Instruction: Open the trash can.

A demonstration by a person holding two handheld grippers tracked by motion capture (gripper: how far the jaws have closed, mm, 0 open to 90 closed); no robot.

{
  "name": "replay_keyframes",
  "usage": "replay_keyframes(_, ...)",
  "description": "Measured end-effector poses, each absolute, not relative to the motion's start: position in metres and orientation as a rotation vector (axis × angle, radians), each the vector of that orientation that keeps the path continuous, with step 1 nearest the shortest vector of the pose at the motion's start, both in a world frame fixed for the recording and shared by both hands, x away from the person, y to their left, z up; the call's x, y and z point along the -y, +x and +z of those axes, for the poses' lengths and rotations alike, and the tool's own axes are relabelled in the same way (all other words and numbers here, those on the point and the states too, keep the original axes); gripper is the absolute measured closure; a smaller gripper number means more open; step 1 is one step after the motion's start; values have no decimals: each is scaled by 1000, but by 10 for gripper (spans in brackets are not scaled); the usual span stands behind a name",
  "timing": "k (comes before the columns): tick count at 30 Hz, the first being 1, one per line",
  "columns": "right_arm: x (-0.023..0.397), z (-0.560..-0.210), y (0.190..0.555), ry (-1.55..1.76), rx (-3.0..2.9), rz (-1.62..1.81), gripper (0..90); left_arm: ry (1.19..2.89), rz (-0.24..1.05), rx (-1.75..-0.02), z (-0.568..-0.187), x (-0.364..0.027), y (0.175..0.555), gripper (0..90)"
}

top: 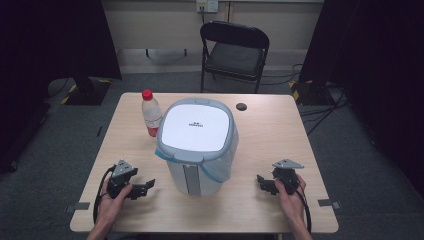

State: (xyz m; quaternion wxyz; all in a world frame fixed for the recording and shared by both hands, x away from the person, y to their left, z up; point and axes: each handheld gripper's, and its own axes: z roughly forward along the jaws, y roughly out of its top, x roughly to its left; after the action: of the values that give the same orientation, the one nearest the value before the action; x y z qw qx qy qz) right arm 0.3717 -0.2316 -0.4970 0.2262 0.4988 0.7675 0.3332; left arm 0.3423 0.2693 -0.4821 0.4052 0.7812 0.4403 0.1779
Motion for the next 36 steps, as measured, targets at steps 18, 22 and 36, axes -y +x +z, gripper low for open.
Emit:
replay_keyframes(18,178,-456,422,1191,-2151,1092,167,1942,387,-862,-453,-197,319,163)
replay_keyframes(22,173,-451,428,1178,-2136,1120,182,1948,408,-866,-455,-186,319,156)
replay_keyframes(36,166,-452,432,1156,-2168,1150,187,1939,371,-948,-456,-188,334,40)
